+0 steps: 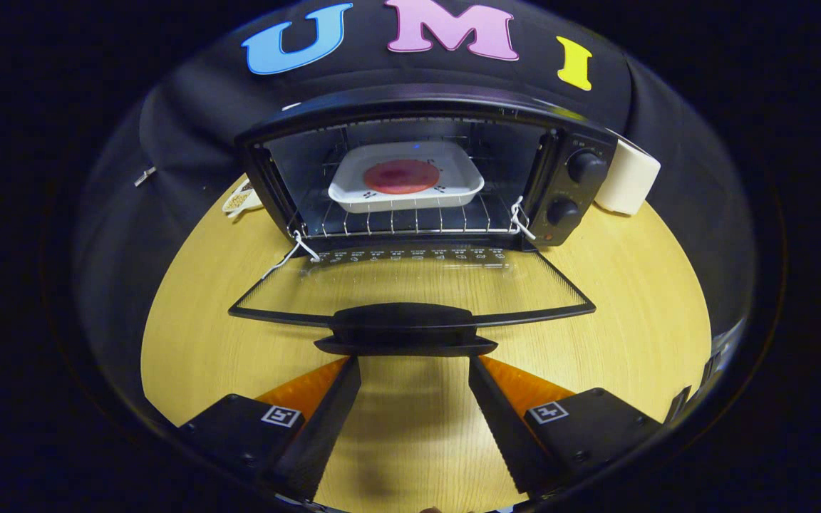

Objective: Open the toaster oven, put the food inside, and close the toaster oven door.

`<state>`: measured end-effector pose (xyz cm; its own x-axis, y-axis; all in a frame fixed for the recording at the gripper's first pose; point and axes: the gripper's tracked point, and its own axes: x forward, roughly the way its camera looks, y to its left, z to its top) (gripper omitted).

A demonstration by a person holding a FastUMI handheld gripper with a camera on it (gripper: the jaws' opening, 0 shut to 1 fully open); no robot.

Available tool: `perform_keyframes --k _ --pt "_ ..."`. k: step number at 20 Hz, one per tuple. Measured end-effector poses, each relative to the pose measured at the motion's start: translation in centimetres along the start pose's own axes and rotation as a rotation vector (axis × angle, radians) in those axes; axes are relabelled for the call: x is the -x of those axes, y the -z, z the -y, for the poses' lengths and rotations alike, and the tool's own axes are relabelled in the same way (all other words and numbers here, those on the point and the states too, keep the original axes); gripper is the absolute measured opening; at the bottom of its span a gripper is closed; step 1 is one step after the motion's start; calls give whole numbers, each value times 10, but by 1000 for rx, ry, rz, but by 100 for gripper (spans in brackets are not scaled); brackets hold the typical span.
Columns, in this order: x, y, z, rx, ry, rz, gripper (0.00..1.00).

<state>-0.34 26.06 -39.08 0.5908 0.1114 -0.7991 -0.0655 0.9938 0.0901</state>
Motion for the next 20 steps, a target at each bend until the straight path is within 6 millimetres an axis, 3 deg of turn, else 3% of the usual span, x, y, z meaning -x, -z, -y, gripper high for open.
perform_keyframes --k 6,12,16,20 --pt "31 -28 -4 14 -20 100 98" --pt "58 -80 -7 -18 -42 222 99" --pt "89 -118 -8 8 -67 329 99" --pt "115 -139 -2 26 -85 432 99"
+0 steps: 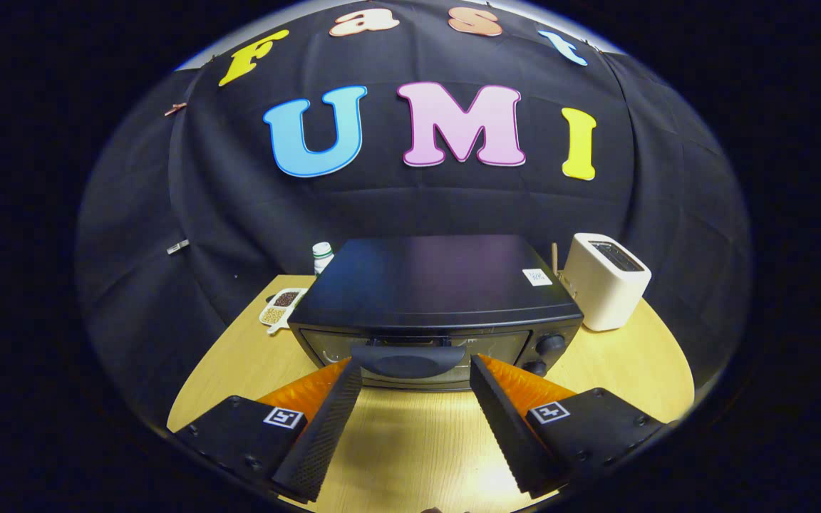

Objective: Open the toaster oven, put the food inside, and close the toaster oven door.

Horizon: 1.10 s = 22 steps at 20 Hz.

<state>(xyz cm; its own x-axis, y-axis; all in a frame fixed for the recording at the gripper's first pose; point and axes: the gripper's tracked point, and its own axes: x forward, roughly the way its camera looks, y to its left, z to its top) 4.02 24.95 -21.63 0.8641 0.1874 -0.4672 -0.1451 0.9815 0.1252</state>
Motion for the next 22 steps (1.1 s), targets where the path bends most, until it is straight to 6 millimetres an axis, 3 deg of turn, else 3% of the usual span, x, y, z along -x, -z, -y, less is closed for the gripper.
perform_keyframes --k 4,8,15,22 --pt "27 -24 13 32 -11 81 99" --pt "53 -67 40 1 -8 163 99" --pt "92 -130 110 -39 34 290 99" --pt "124 -161 178 -13 80 375 98"
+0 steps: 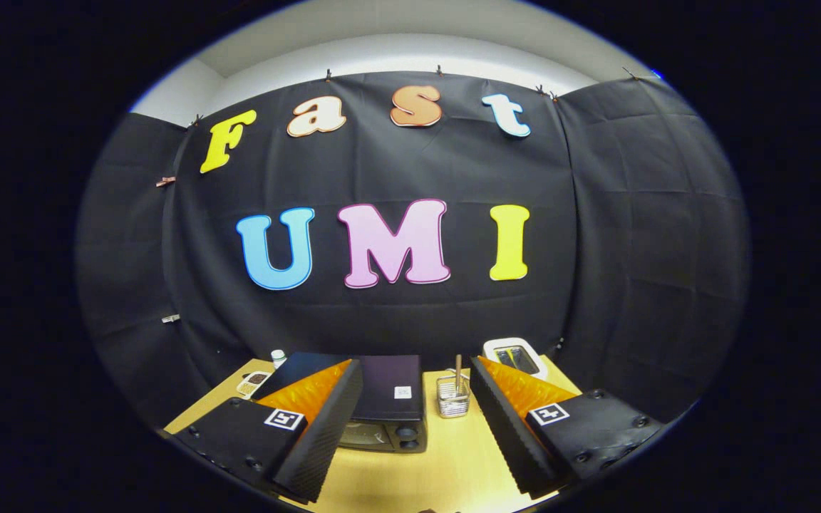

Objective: Open the toaster oven, put the food inside, and close the toaster oven door.

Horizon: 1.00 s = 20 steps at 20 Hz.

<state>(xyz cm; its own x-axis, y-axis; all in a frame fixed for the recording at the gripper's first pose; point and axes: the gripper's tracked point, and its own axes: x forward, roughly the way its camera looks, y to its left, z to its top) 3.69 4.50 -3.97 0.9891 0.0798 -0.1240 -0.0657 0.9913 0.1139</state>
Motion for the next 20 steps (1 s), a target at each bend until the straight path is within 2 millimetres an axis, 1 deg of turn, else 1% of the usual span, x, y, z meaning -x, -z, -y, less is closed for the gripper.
perform_keyframes --k 5,7,10,16,20 --pt "14 -13 36 49 15 37 98" --pt "19 -14 45 56 17 44 98" --pt "21 -16 54 82 21 59 98" --pt "23 -15 56 84 4 67 98" --pt "25 -13 54 61 -2 59 98"
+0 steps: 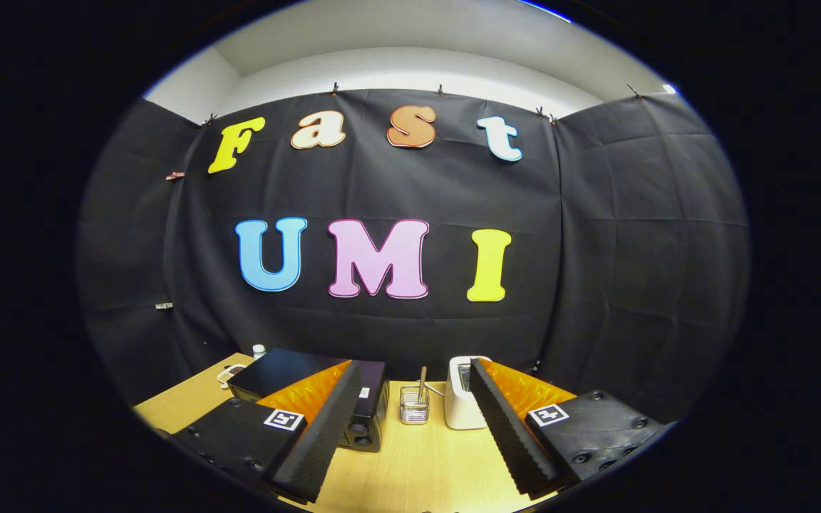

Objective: Open the toaster oven, put the food inside, and close the toaster oven door.

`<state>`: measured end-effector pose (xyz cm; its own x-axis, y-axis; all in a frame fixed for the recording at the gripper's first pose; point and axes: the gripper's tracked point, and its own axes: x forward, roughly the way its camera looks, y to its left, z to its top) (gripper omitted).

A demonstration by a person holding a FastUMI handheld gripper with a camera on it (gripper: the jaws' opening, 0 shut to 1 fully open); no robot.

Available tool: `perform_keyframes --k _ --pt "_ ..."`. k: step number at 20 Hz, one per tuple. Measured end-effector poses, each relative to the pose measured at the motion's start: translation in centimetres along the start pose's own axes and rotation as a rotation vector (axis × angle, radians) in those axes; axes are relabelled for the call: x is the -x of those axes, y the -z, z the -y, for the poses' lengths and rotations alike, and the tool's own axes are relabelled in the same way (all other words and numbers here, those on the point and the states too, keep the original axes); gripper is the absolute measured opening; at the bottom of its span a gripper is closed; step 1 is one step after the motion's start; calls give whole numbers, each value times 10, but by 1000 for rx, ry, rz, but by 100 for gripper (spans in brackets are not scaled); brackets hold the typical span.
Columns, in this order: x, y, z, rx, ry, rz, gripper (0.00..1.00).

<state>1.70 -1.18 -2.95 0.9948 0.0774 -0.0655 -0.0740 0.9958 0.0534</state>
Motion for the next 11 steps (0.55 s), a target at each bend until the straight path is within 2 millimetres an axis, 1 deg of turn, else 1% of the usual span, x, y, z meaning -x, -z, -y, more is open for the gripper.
perform_keyframes --k 11 --pt "-3 -1 -1 -6 1 2 98"
